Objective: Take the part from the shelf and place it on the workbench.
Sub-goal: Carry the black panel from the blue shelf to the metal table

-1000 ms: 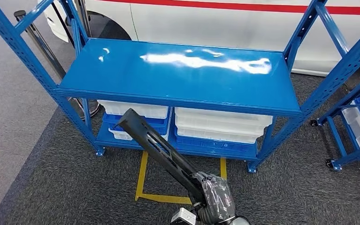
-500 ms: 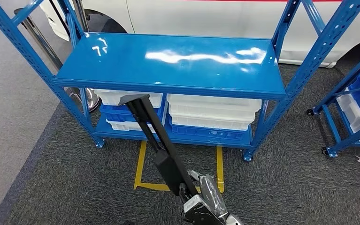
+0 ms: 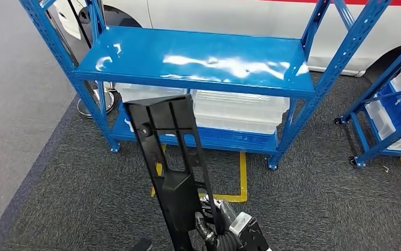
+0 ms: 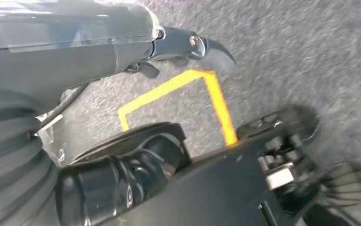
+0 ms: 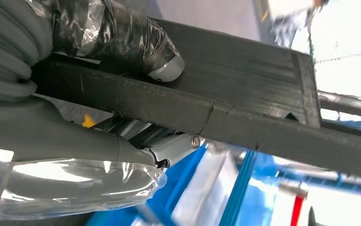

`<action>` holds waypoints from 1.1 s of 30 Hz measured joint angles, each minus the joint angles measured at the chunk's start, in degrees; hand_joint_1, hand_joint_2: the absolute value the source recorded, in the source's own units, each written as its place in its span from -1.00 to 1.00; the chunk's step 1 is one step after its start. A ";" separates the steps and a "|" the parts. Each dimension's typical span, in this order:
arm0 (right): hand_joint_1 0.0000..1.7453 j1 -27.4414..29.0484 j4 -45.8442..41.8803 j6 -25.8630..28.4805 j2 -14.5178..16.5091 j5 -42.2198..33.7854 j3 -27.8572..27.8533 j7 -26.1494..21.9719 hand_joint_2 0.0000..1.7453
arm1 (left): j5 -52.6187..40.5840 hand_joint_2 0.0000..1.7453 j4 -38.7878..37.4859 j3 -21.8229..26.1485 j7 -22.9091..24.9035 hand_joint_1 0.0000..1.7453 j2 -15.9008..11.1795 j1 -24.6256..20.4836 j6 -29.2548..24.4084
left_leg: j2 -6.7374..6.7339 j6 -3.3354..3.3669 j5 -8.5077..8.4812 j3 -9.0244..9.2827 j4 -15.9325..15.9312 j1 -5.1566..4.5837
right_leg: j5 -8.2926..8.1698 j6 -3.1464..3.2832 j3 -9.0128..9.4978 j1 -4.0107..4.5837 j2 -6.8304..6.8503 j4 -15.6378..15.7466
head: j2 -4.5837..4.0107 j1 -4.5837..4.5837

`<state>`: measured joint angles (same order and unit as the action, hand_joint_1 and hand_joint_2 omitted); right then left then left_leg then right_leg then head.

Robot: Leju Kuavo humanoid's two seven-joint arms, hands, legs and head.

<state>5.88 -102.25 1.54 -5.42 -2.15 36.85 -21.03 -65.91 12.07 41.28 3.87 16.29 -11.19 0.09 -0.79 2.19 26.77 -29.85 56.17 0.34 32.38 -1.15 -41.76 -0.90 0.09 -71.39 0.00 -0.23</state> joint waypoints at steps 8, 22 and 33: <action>1.00 -3.09 -0.09 -3.90 0.52 -2.29 -1.12 -1.40 1.00 | 1.41 1.00 0.08 0.02 0.41 -1.00 -2.14 -0.07 0.27 | -0.01 -1.80 -4.42 -7.50 3.19 -0.20 | -0.73 0.28 13.52 0.15 -0.05 11.71 | 0.00 -0.04; 1.00 -4.22 -0.09 -8.50 0.93 -5.56 -1.26 -2.81 1.00 | 3.49 1.00 0.08 0.85 -2.05 -1.00 -4.81 2.68 -0.85 | 0.48 -2.77 4.39 4.07 3.76 0.07 | -10.99 1.75 2.07 0.32 0.59 11.79 | 0.00 -0.06; 1.00 -4.38 -0.07 -9.66 0.93 -6.59 -1.28 -3.09 1.00 | 4.03 1.00 0.00 1.71 -2.42 -1.00 -5.44 3.48 -0.80 | -0.28 0.16 -1.45 -2.32 -0.08 -0.35 | -2.06 -0.30 0.52 -0.03 0.21 -4.48 | 0.00 0.05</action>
<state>1.50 -102.31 -8.11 -4.49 -8.74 35.56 -24.13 -61.88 12.08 42.98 1.45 10.85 -7.72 -0.71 -1.07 2.36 25.32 -32.17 56.09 -0.01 30.32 -1.46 -41.24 -0.93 0.30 -75.87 0.00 -0.18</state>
